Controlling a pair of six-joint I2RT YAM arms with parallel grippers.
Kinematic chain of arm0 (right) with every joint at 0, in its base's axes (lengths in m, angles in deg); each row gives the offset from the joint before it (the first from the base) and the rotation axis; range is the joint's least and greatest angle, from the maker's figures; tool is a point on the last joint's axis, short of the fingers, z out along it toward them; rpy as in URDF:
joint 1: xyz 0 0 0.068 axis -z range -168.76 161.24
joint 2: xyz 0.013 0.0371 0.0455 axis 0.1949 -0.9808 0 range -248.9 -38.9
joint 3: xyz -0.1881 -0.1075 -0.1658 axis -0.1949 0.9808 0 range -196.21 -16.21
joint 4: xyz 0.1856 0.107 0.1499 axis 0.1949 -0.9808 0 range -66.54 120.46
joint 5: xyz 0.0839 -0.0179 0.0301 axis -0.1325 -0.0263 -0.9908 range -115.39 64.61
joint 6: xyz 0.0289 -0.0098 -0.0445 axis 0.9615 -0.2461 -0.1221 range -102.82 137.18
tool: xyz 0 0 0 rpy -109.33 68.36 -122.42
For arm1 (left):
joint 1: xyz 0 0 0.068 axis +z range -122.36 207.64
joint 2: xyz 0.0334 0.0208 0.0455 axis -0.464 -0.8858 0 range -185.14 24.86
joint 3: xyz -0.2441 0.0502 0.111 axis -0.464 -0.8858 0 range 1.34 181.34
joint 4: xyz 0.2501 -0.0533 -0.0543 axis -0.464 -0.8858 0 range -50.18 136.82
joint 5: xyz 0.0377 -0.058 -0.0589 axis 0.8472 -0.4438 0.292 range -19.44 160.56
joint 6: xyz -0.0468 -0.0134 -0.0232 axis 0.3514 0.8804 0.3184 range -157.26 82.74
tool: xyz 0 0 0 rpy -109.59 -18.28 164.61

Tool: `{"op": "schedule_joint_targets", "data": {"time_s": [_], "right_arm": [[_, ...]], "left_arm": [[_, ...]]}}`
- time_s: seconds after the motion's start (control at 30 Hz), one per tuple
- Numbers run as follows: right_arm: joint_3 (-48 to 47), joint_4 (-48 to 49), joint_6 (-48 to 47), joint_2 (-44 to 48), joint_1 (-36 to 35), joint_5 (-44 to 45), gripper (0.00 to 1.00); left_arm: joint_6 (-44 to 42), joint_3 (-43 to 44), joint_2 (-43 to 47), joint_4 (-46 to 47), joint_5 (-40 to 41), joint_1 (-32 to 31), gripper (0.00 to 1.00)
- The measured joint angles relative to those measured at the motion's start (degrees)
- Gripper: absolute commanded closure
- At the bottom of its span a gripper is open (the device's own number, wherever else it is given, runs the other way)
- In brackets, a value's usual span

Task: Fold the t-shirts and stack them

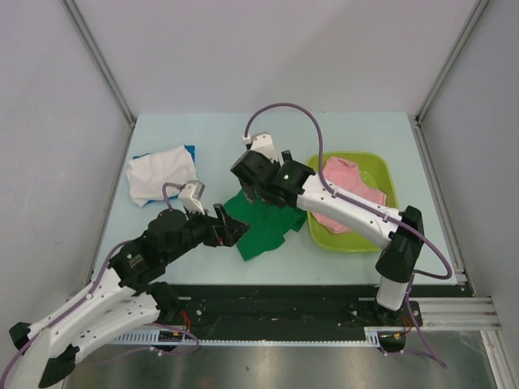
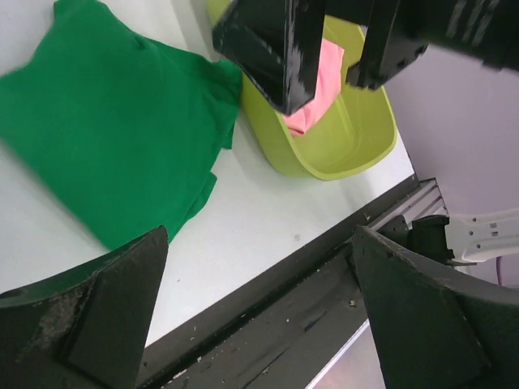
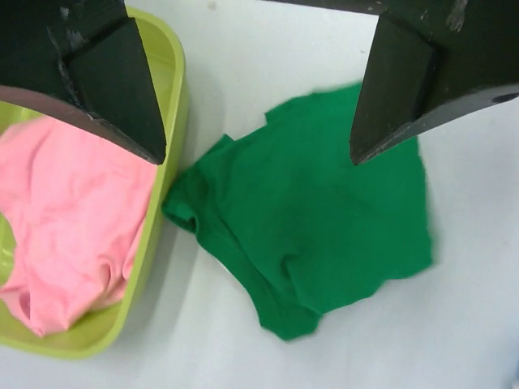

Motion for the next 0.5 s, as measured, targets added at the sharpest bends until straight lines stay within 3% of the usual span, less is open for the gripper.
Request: {"op": "schedule_joint_targets", "data": {"time_s": [0.17,0.37,0.5], "right_arm": [[11.1,1.2,2.62,4.33,1.55,1.75,0.01],[24.98,2.4,5.01,16.37,15.02,-1.16,0.0],[29.68,1.81,7.74,19.78,14.23,-2.19,0.0]], "left_arm": [[0.52,0.0,-1.25,-0.5,0.13,0.0,0.0],[0.61,-0.24,-5.55,0.79,-0.92,0.0,0.0],[0.66,-0.94,-7.82,2.01,-1.86,0.0,0.0]]}}
